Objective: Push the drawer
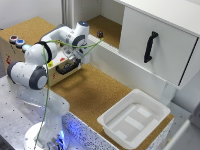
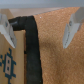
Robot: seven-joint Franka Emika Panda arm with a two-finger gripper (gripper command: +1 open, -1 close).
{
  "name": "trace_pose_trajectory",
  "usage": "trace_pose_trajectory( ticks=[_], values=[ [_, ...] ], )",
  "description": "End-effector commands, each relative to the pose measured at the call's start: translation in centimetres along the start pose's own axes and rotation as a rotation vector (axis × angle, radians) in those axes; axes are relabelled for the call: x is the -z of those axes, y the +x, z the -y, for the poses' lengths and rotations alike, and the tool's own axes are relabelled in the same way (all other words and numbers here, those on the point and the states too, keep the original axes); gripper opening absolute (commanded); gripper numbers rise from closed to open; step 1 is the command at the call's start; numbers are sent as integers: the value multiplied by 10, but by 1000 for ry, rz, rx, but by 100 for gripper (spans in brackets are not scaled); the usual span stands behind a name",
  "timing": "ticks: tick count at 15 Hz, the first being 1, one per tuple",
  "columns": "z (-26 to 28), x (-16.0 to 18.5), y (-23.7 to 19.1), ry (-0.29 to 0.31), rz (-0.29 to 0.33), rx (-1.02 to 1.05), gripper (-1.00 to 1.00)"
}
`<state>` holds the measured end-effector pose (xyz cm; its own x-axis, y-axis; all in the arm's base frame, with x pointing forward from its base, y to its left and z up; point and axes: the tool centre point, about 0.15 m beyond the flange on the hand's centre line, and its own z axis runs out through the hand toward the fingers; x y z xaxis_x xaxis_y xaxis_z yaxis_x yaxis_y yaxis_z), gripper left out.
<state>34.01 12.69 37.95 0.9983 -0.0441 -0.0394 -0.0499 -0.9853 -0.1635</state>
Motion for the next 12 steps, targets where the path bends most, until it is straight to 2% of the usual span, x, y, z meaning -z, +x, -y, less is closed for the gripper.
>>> trace_pose_trajectory(
  ticks=[1, 4, 6, 7, 9, 11, 12],
  values=[
    [12, -17, 5, -35, -28, 193, 100],
    [17, -21, -1, -38, -62, 252, 100],
    [18, -29, -6, -39, -112, 246, 100],
    [18, -35, -8, -42, -141, 219, 100],
    [14, -42, -10, -53, -158, 122, 100],
    [16, -49, -17, -12, -170, 71, 100],
    [17, -53, -19, -17, -175, 59, 100]
  ],
)
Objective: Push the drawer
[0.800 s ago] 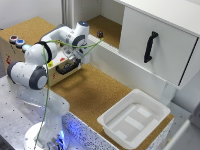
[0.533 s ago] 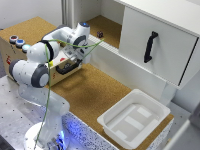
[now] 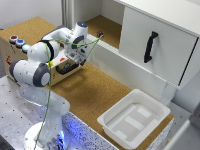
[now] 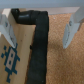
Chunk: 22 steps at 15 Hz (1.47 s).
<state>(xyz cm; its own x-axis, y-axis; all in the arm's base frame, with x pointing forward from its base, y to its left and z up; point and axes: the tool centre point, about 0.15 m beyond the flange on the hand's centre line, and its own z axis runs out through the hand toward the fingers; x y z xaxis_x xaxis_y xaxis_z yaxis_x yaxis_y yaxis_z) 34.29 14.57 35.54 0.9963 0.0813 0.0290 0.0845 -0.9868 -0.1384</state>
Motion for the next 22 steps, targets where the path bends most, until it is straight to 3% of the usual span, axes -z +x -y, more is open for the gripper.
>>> trace_pose_trajectory(
  ticks=[1, 7, 8, 16, 22],
  values=[
    [7, -29, -24, -8, -118, -83, 100],
    [14, -26, -16, 19, -119, -109, 100],
    [16, -26, -13, 27, -115, -105, -100],
    [17, -43, -9, -3, -56, -90, -100],
    [27, -39, -3, -16, -66, -63, -100]
  ],
)
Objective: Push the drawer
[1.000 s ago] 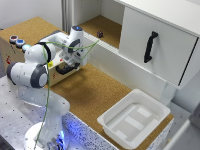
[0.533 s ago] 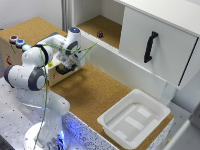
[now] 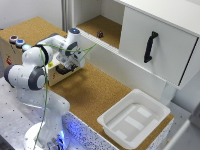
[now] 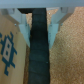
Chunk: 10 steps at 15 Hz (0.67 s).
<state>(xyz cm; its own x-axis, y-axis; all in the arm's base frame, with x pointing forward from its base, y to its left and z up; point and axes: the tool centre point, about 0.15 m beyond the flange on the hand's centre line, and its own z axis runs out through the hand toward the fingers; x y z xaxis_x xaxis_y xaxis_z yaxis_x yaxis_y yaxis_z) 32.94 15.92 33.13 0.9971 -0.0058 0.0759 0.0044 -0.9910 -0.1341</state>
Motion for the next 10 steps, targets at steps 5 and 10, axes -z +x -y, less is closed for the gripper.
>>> trace_pose_trajectory(
  ticks=[5, 10],
  values=[
    [40, -15, 15, 3, -10, 60, -100],
    [80, -23, 19, 15, 3, 133, -100]
  ],
)
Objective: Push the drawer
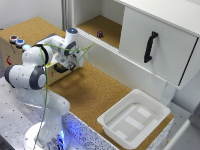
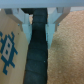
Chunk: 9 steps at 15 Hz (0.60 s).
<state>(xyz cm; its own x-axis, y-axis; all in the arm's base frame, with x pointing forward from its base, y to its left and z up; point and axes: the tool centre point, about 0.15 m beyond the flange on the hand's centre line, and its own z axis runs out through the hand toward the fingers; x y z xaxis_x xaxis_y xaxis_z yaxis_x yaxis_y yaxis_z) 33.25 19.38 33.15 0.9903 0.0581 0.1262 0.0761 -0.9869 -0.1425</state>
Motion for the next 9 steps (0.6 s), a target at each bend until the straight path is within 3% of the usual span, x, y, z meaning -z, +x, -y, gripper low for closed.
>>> trace_pose_trajectory(
  ticks=[1, 9],
  values=[
    [55, -22, 20, 11, 50, 76, -100],
    [127, -34, 35, 45, 53, 165, -100]
  ],
)
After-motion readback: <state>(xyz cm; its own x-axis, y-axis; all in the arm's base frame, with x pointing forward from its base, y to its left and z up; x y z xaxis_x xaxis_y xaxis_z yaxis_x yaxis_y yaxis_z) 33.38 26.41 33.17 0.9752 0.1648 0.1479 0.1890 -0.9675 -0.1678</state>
